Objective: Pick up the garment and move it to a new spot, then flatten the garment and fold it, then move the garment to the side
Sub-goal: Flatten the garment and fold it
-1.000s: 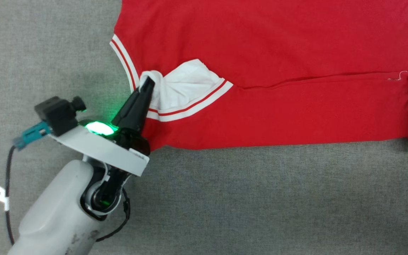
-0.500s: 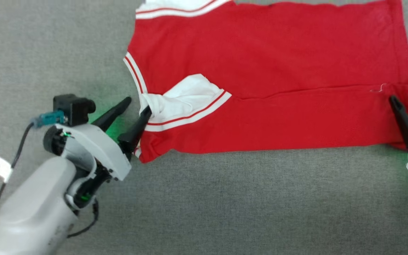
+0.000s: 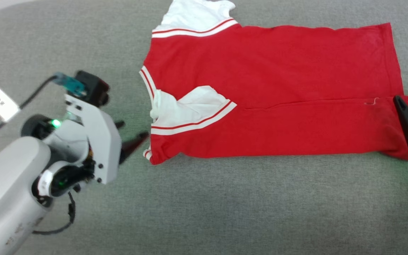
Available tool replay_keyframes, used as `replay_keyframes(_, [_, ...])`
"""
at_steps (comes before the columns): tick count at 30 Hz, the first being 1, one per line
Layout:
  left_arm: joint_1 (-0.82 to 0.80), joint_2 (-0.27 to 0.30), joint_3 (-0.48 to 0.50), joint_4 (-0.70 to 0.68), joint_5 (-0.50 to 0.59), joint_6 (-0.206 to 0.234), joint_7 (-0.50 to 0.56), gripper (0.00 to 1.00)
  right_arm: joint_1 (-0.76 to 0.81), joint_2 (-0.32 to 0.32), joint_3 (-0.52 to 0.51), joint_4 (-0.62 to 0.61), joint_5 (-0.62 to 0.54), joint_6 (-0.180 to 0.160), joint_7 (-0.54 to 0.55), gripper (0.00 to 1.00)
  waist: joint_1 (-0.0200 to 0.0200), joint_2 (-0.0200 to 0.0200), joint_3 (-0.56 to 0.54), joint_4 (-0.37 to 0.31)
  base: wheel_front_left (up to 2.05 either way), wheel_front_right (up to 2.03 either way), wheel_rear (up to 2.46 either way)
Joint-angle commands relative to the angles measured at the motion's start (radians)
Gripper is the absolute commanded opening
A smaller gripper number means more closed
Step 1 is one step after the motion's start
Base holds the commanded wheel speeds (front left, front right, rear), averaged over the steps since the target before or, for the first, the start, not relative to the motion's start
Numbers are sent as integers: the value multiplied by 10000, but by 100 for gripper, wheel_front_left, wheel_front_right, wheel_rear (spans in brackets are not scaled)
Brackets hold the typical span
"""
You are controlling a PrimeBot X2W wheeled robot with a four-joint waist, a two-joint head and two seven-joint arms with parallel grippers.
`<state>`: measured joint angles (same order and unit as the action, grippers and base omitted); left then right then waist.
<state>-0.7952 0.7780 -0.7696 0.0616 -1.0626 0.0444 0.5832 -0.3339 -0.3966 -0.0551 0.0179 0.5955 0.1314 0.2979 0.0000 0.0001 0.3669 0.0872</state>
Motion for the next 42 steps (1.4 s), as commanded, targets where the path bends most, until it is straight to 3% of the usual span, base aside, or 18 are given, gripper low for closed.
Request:
replay_keyframes(1, [-80,-41,-109,-304,-411,246,680,100,64,78,-8,-54,-50,-15,-23,100,0,-1,121,-147,0,0,0])
replay_keyframes(6, [83,-29,-336,-602,-1154,722,2044,100,-64,176,40,-76,-1,-15,-13,100,0,-1,339,-470,0,0,0])
replay_keyframes(17, [221,-791,-458,359,-1441,476,1782,100,-147,132,39,-74,88,-15,-48,100,0,-1,736,-907,0,0,0])
replay_keyframes(18, [240,-853,-451,500,-1465,425,1713,62,-146,95,60,-97,81,-15,-17,100,0,-1,740,-922,0,0,0])
replay_keyframes(19, [257,-891,-462,592,-1457,355,1658,37,-134,40,98,-107,22,-15,27,100,0,-1,733,-934,0,0,0])
replay_keyframes(20, [269,-938,-486,677,-1454,275,1625,2,-117,-42,143,-118,-44,-15,97,100,0,-1,726,-932,0,0,0])
replay_keyframes(25, [396,-1122,-558,838,-1519,-30,1506,0,-146,-715,694,-203,-219,-15,968,100,0,-1,661,-844,0,0,0])
replay_keyframes(33, [457,-1465,-655,950,-1465,-429,1173,0,-280,-1951,1673,-189,-39,-15,3699,100,0,-1,620,-531,0,0,0])
replay_keyframes(37, [400,-1675,-718,1051,-1400,-571,1023,0,-251,-2102,1667,-88,-18,-15,4373,100,0,-1,645,-341,0,0,0])
replay_keyframes(38, [393,-1717,-736,1081,-1392,-603,983,0,-253,-2129,1666,-67,-63,-15,4465,89,0,-1,654,-302,0,0,0])
replay_keyframes(39, [392,-1747,-731,1114,-1393,-635,950,0,-247,-2133,1673,-63,-101,-15,4514,46,0,-1,659,-270,0,0,0])
replay_keyframes(42, [417,-1773,-733,1226,-1355,-726,838,0,-247,-2045,1662,-87,-140,-15,4487,0,0,-1,654,-209,0,0,0])
